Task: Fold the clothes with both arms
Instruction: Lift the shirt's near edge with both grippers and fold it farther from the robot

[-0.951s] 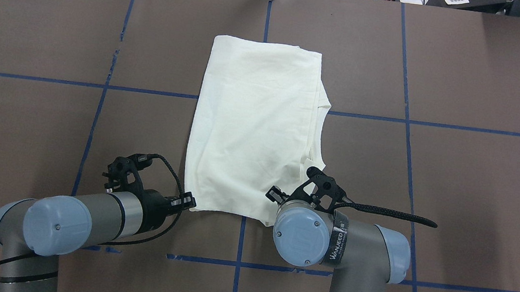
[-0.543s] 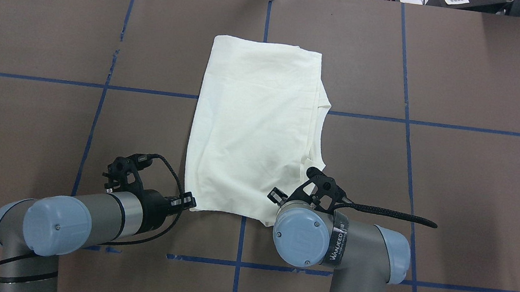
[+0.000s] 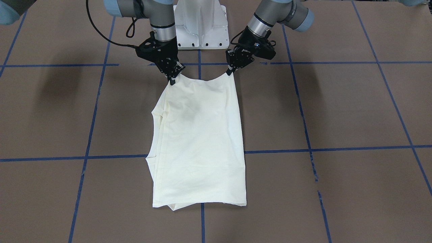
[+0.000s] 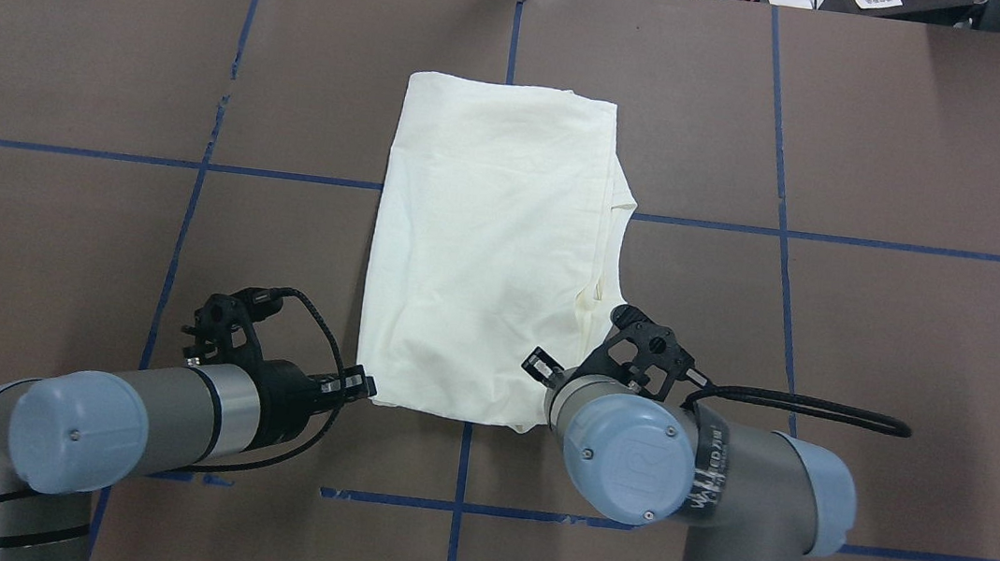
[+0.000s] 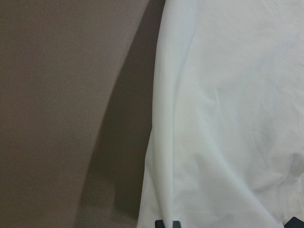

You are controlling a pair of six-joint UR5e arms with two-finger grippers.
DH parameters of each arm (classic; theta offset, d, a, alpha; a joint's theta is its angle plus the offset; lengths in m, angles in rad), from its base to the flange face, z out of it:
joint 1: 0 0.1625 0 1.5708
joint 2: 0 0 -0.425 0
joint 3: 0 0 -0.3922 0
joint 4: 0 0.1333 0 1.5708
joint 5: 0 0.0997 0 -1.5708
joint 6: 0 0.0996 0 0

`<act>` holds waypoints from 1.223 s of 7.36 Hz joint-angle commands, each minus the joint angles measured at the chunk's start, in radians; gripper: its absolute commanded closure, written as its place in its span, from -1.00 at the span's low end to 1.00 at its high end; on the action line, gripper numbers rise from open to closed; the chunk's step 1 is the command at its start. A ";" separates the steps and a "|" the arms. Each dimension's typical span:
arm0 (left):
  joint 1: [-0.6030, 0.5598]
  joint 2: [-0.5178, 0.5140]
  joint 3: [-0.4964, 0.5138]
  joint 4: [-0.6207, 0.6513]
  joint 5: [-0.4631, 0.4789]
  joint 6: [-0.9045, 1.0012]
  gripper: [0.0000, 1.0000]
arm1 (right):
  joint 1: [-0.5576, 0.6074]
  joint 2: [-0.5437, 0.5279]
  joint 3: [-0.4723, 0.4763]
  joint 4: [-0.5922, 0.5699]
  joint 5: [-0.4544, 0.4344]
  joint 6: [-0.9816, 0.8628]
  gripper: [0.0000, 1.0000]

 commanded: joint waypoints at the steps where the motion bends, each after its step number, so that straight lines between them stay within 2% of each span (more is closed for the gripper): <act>1: 0.001 0.050 -0.248 0.208 -0.033 -0.011 1.00 | -0.006 -0.059 0.196 -0.038 0.006 -0.001 1.00; 3: 0.046 0.047 -0.435 0.423 -0.045 -0.062 1.00 | -0.091 -0.056 0.403 -0.254 0.004 0.013 1.00; 4: 0.053 0.039 -0.489 0.509 -0.053 -0.062 1.00 | -0.097 -0.050 0.405 -0.278 0.004 0.012 1.00; 5: 0.054 0.000 -0.458 0.534 -0.066 -0.059 1.00 | -0.099 -0.047 0.378 -0.276 0.006 0.009 1.00; 7: 0.041 -0.146 -0.319 0.609 -0.065 -0.030 1.00 | -0.036 -0.036 0.280 -0.270 0.004 -0.020 1.00; 9: -0.016 -0.168 -0.248 0.611 -0.062 0.036 1.00 | 0.018 -0.013 0.151 -0.168 0.004 -0.050 1.00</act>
